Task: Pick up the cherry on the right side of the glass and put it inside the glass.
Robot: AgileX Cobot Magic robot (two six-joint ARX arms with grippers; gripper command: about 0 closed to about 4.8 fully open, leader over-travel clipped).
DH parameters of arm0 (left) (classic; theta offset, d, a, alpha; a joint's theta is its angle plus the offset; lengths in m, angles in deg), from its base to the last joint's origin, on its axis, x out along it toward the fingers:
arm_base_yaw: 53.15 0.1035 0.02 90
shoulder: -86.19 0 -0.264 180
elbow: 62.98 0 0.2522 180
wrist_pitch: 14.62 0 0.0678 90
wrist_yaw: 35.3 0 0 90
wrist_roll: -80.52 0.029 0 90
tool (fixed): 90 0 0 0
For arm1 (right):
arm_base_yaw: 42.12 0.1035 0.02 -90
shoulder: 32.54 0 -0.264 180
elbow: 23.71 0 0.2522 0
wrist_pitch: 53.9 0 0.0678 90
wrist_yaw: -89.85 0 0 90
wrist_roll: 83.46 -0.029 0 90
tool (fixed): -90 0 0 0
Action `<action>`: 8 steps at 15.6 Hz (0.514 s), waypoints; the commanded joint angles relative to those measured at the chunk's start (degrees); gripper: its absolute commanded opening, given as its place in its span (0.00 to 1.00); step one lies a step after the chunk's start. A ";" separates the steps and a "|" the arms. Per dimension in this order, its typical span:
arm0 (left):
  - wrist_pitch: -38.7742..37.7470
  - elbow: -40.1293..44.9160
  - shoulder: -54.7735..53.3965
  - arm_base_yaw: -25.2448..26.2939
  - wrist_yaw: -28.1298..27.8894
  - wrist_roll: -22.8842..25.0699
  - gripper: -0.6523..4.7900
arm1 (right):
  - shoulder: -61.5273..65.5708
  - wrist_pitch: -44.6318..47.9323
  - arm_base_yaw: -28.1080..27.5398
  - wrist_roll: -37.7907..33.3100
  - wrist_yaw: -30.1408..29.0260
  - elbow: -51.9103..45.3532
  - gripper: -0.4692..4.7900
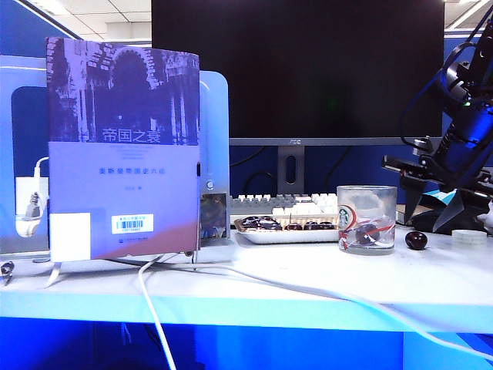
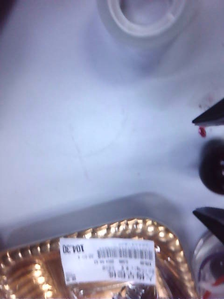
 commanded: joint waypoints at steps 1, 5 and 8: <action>-0.68 0.04 0.17 0.04 0.22 0.26 0.11 | -0.20 -1.11 0.00 -2.97 -1.81 0.04 0.54; -0.68 0.04 0.17 0.04 0.22 0.26 0.11 | -0.17 -3.41 0.00 -3.91 -3.06 0.04 0.54; -0.68 0.04 0.17 0.04 0.22 0.26 0.11 | -0.17 -3.10 0.00 -3.96 -2.58 0.04 0.53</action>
